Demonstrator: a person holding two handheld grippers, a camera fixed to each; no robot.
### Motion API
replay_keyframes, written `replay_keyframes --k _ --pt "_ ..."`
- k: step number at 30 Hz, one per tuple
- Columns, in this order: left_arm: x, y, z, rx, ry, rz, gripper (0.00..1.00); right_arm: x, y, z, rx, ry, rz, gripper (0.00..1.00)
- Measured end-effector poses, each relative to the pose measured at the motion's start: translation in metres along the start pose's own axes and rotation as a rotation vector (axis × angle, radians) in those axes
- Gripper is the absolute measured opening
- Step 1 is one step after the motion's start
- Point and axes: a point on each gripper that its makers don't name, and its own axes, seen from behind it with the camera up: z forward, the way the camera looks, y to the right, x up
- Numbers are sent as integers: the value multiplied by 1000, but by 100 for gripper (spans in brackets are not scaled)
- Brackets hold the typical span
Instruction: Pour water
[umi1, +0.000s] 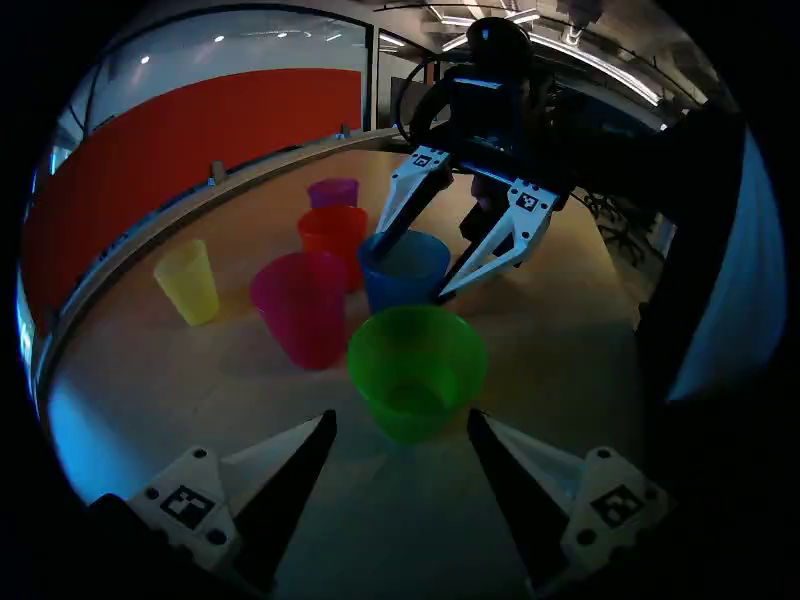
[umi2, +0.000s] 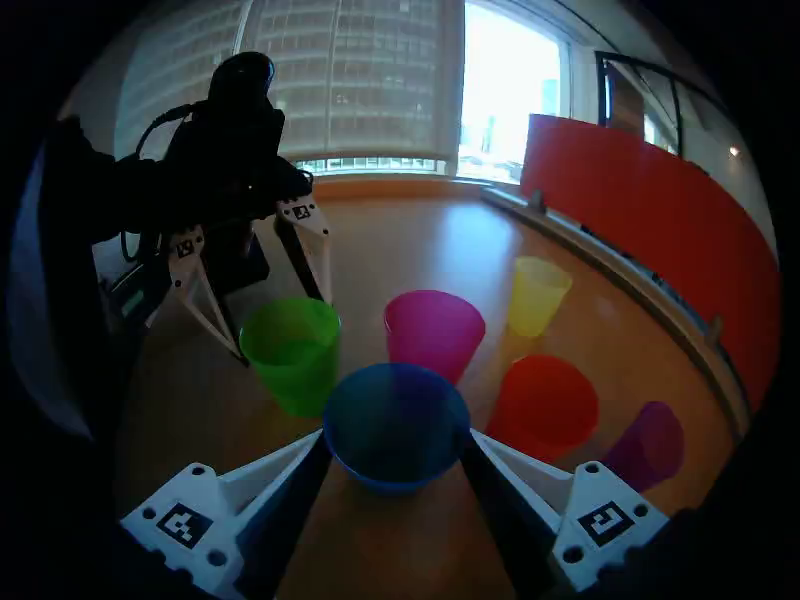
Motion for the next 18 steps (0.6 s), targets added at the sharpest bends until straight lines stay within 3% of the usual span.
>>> replay_keyframes --k 6,18 --pt "-3 -1 -2 6 -9 3 97 -4 -2 -1 2 -16 5 99" --pt "-8 -7 -11 34 -16 -7 97 -14 -2 -14 -13 -32 25 99"
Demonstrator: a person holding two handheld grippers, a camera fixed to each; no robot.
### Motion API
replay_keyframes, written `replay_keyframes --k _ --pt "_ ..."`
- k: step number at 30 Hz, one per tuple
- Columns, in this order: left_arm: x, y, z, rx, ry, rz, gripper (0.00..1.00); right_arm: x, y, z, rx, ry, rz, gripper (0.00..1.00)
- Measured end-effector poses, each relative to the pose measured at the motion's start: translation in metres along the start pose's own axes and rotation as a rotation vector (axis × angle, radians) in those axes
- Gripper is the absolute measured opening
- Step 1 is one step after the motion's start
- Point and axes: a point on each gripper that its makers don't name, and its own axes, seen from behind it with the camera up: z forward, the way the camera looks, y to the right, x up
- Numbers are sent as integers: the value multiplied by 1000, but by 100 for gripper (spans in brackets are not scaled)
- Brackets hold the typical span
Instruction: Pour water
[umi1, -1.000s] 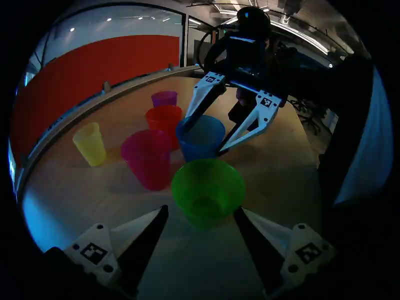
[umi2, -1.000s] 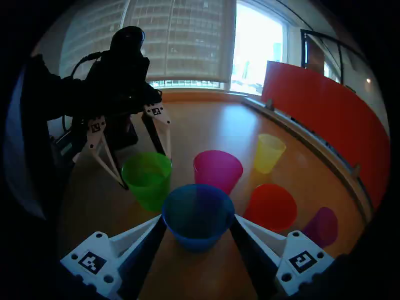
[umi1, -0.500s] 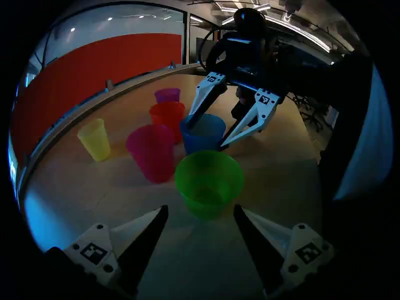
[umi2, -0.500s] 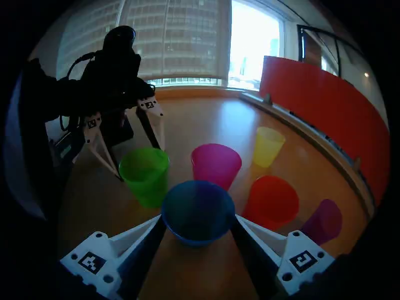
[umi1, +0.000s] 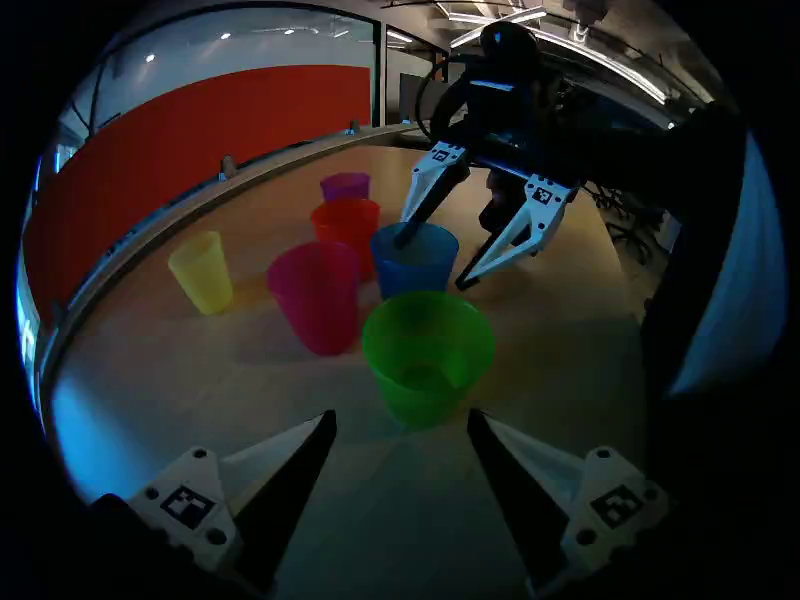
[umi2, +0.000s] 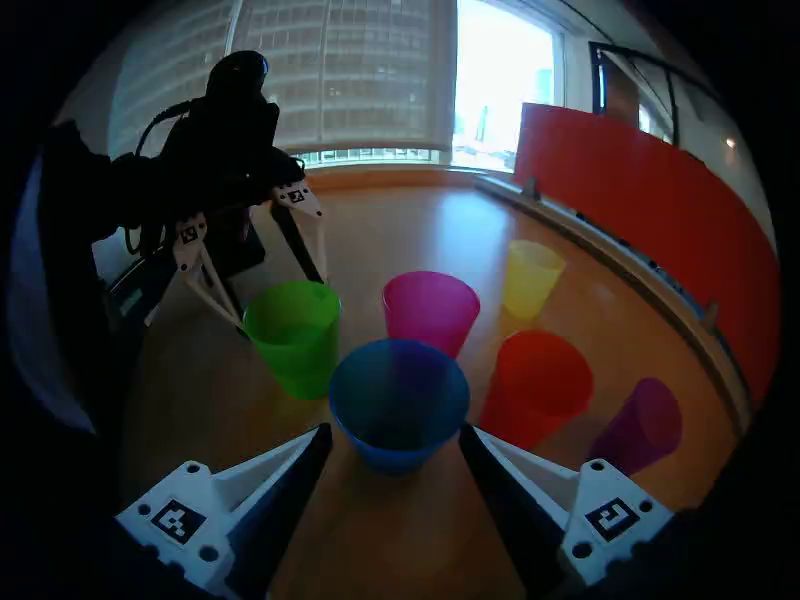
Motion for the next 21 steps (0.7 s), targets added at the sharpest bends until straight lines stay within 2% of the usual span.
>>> replay_keyframes --k 21 --pt "-18 -28 -31 128 -23 -28 98 -23 6 -41 -87 1 58 99"
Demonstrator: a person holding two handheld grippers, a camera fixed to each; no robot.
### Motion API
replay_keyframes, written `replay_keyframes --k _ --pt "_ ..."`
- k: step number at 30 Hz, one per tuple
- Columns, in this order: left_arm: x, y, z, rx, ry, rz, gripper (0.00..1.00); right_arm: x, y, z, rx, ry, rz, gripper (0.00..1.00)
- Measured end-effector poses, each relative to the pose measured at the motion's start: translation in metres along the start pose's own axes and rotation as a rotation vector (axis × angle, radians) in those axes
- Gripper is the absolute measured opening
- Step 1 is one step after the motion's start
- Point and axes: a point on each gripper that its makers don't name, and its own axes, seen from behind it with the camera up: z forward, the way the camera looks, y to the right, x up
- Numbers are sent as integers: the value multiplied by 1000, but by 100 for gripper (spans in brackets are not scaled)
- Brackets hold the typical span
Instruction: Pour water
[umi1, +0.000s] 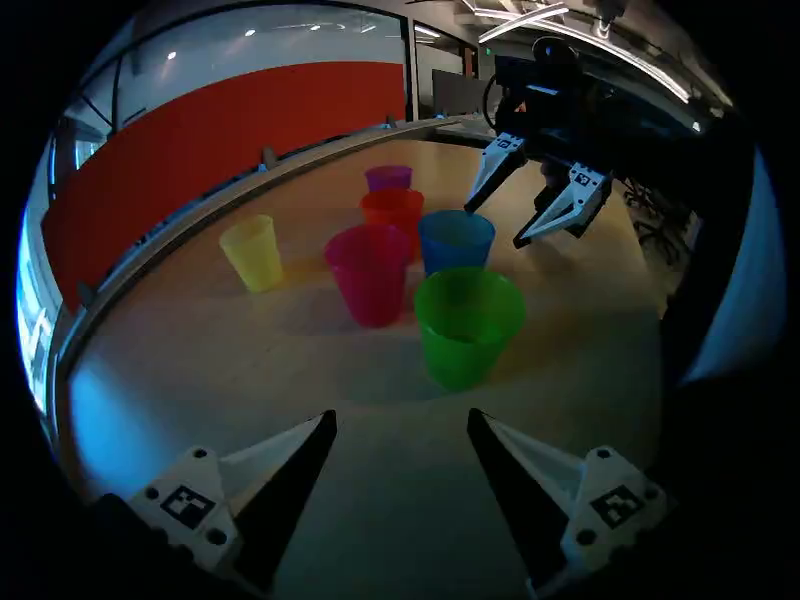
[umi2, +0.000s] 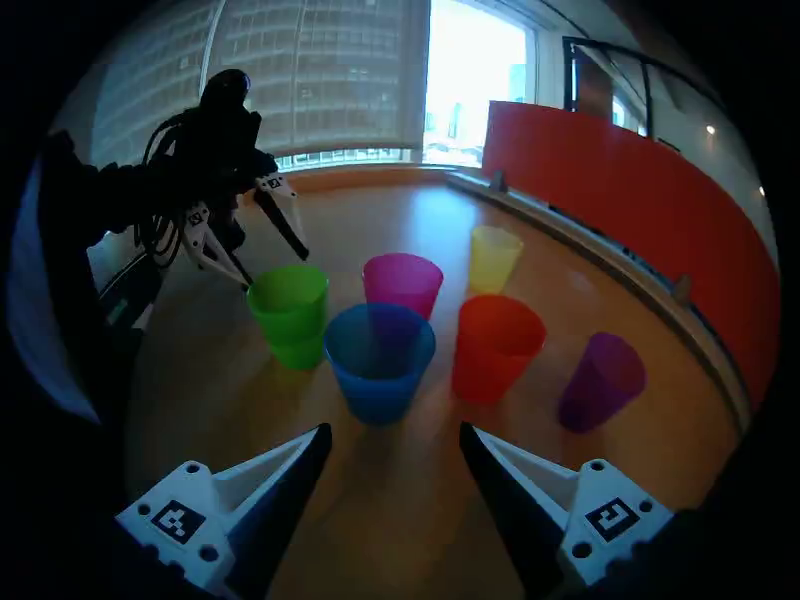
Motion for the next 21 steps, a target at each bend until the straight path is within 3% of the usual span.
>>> replay_keyframes --k 8,12,21 --pt "7 -29 -10 99 38 -44 98 0 5 -9 -50 18 47 99" --pt "8 -51 -17 185 65 -90 98 3 10 -17 -97 38 76 99" --pt "15 -80 -32 314 160 -195 98 5 31 -39 -221 91 184 99"
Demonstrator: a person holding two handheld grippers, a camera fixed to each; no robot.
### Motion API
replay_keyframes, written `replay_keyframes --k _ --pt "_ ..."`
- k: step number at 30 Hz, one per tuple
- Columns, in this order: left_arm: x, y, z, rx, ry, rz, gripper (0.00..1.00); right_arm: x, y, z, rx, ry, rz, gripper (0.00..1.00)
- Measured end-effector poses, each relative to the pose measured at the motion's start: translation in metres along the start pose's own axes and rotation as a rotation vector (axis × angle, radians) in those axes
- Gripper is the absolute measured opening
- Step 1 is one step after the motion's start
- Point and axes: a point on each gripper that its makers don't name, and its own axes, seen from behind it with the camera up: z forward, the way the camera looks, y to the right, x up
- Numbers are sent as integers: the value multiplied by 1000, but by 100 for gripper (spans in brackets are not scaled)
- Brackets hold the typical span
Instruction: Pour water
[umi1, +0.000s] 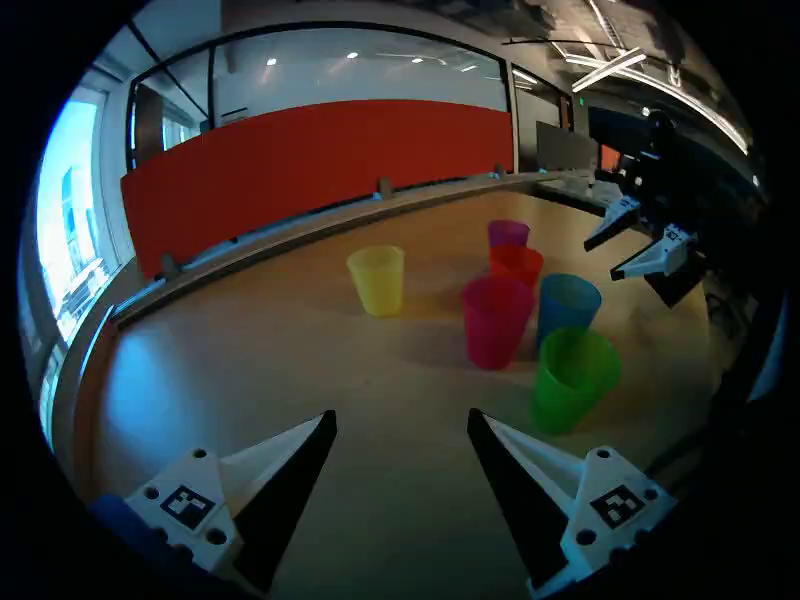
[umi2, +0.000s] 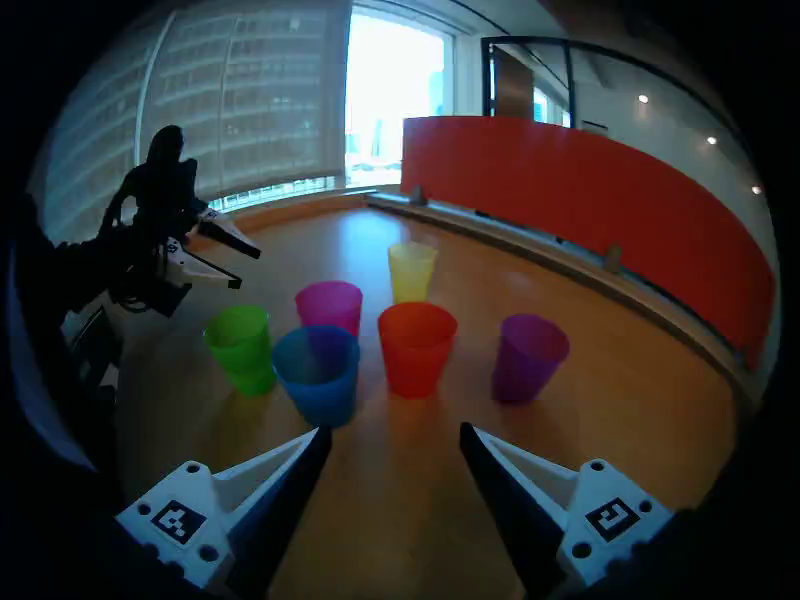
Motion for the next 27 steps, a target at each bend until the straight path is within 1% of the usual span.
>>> replay_keyframes --k 2,5,8,11,14,17,20,23,27 --pt "3 -8 -2 32 24 -33 98 0 6 -4 -30 10 29 99" --pt "9 -19 -8 81 57 -58 98 1 15 -10 -78 27 62 99" --pt "16 -27 -14 130 90 -62 98 5 22 -16 -126 53 83 99" --pt "22 -33 -19 174 128 -75 98 10 30 -23 -180 88 105 99" --pt "26 -36 -24 211 170 -106 98 18 40 -30 -236 130 136 99" --pt "29 -40 -28 246 198 -137 98 26 50 -38 -295 172 163 99" --pt "32 -43 -31 280 222 -156 98 35 59 -47 -352 211 174 99" --pt "33 -45 -33 301 243 -179 98 42 66 -55 -396 246 179 99" --pt "36 -42 -32 301 271 -210 98 48 76 -63 -455 274 200 99"
